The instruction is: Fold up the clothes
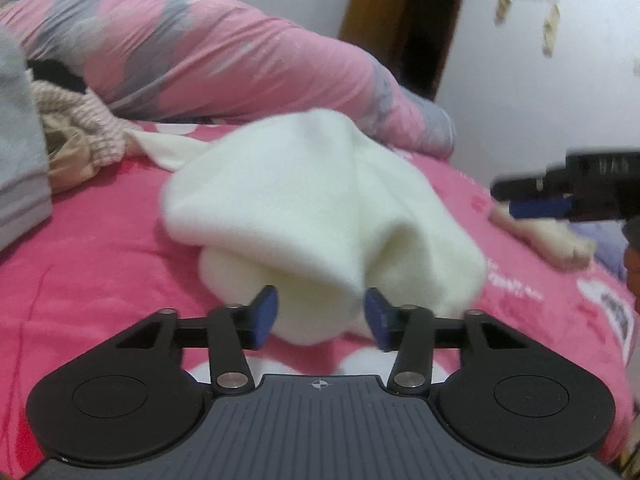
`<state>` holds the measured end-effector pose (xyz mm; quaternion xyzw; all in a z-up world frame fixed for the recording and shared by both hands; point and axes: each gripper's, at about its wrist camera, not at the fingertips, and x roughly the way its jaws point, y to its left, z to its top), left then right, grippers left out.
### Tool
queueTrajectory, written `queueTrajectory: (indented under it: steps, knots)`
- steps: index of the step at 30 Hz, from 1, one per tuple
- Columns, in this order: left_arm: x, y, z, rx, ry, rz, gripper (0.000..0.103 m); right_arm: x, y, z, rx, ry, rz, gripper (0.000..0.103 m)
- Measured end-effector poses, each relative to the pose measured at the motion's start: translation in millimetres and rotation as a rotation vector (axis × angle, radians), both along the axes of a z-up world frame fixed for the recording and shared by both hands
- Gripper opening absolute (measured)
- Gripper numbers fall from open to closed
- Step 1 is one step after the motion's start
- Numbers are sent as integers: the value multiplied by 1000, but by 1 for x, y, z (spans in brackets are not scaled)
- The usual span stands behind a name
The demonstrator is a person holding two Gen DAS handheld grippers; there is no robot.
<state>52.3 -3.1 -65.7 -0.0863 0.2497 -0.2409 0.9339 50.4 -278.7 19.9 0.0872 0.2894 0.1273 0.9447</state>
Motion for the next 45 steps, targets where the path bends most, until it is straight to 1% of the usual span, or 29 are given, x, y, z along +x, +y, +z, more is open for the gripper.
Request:
queueTrajectory:
  steps: [1,2,4,6,7,10,11,12,14,15,16,17,18,19,22,26,29,31,34,36,39,41,43,44,45]
  knots:
    - [0,5,0,-23,0,11,61,8,8,4,9,-11,14,88]
    - [2,9,1,-41,0,20,63,16,16,8,18,-22,27,92]
    - [6,17,1,-68,4,34,66,42,39,11,26,-18,58,95]
    - [10,22,-1,-76,14,48,70,67,61,8,18,0,77,97]
    - [12,24,-3,-73,26,55,71,78,70,4,14,12,72,100]
    - [16,26,-9,-36,58,81,73,115,95,-14,-22,70,63,98]
    - [17,27,-11,-29,68,86,73,123,101,-21,-30,95,66,92]
    - [18,28,-13,-29,80,90,73,132,106,-28,-38,121,70,82]
    - [18,32,-15,-44,101,99,73,135,103,-36,-27,132,41,46]
    - [18,33,-15,-50,108,105,73,136,102,-40,-21,138,26,38]
    - [19,35,-15,-54,116,113,73,137,100,-45,-15,143,12,25]
    - [19,35,-14,-57,124,117,73,135,93,-44,29,143,2,10]
    - [19,35,-13,-60,130,120,73,130,82,-43,86,147,-16,8]
    - [19,34,-11,-65,132,121,73,125,74,-41,125,140,-33,7]
    - [19,29,-3,-81,114,117,73,95,48,-30,217,70,-73,7]
    - [19,13,9,-57,62,98,73,52,11,-19,310,12,-127,6]
    - [12,-1,14,-39,40,51,73,18,-20,-21,362,-2,-192,6]
    - [6,-11,15,-25,33,11,73,-8,-42,-29,384,-1,-253,6]
    - [-1,-27,15,5,27,-46,73,-40,-75,-50,423,31,-344,6]
    - [-9,-39,14,31,25,-87,73,-56,-96,-70,443,66,-418,6]
    - [-20,-58,13,63,16,-150,73,-68,-119,-106,465,127,-498,6]
    - [-27,-66,12,92,5,-176,73,-67,-126,-127,466,174,-516,6]
    - [-31,-70,12,120,-7,-187,73,-66,-132,-134,492,193,-489,8]
    - [-31,-69,12,132,-15,-187,73,-65,-132,-130,476,199,-470,13]
    - [-31,-66,13,136,-20,-185,73,-64,-131,-125,459,205,-451,17]
